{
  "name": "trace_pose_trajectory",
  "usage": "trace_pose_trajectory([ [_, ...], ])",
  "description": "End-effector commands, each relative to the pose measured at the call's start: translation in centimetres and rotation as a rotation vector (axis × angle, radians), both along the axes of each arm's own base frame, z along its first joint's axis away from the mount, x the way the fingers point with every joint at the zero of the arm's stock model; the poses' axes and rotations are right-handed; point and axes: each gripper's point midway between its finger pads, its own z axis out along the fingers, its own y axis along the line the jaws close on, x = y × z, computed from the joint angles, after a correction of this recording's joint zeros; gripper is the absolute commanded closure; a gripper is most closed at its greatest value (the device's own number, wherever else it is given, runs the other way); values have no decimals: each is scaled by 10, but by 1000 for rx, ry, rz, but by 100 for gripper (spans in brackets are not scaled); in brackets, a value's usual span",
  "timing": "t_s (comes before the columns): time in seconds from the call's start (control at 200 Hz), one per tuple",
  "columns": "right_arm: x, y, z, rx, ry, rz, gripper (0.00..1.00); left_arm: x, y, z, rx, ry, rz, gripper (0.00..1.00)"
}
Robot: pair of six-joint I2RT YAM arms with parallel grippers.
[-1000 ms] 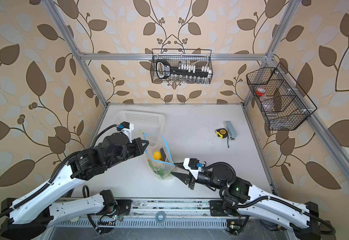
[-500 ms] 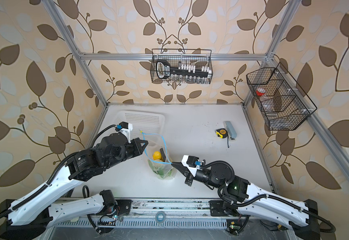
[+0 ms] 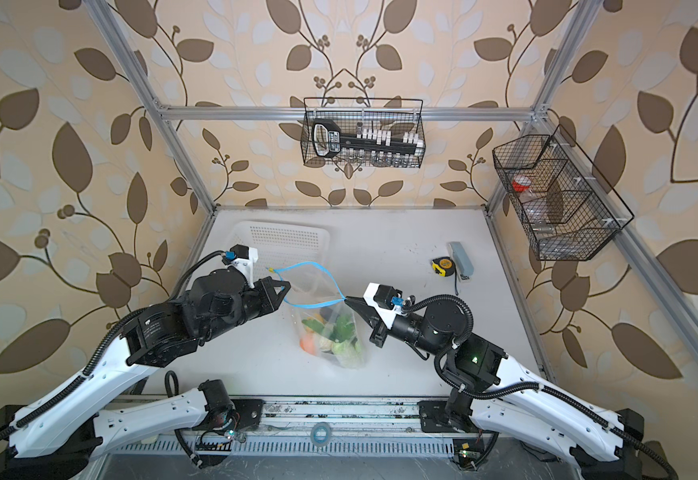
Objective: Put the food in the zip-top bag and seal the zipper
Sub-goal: 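Draw the right gripper away from the left gripper, stretching the zipper taut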
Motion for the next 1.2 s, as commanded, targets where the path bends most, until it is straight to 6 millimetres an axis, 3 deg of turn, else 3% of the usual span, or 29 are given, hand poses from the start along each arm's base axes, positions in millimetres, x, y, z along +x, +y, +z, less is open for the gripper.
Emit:
trace_pose_trajectory([
  [0.0,-2,2,18,1,-59,68,100,-3,1,8,-37,-20,-3,100],
  [0.065,1,3,20,-7,-66,97,100,-4,0,10,-45,-21,-10,100],
  [0.11,3,5,20,-17,-72,120,100,-5,-1,9,-47,-21,-19,91],
  [0.295,15,4,10,-76,-83,195,100,-10,3,11,-10,-75,-63,31],
  [0.525,37,-6,-4,-122,-40,223,100,-26,10,50,56,-299,-205,6],
  [0.73,48,-10,-16,-173,-4,259,100,-42,12,71,161,-425,-344,1],
  [1.005,57,-13,-17,-193,-16,317,100,-40,20,65,294,-472,-378,1],
  [1.125,60,-18,-17,-184,-21,326,100,-29,13,57,292,-444,-401,1],
  [1.195,61,-19,-17,-180,-24,328,100,-13,8,50,258,-397,-408,1],
])
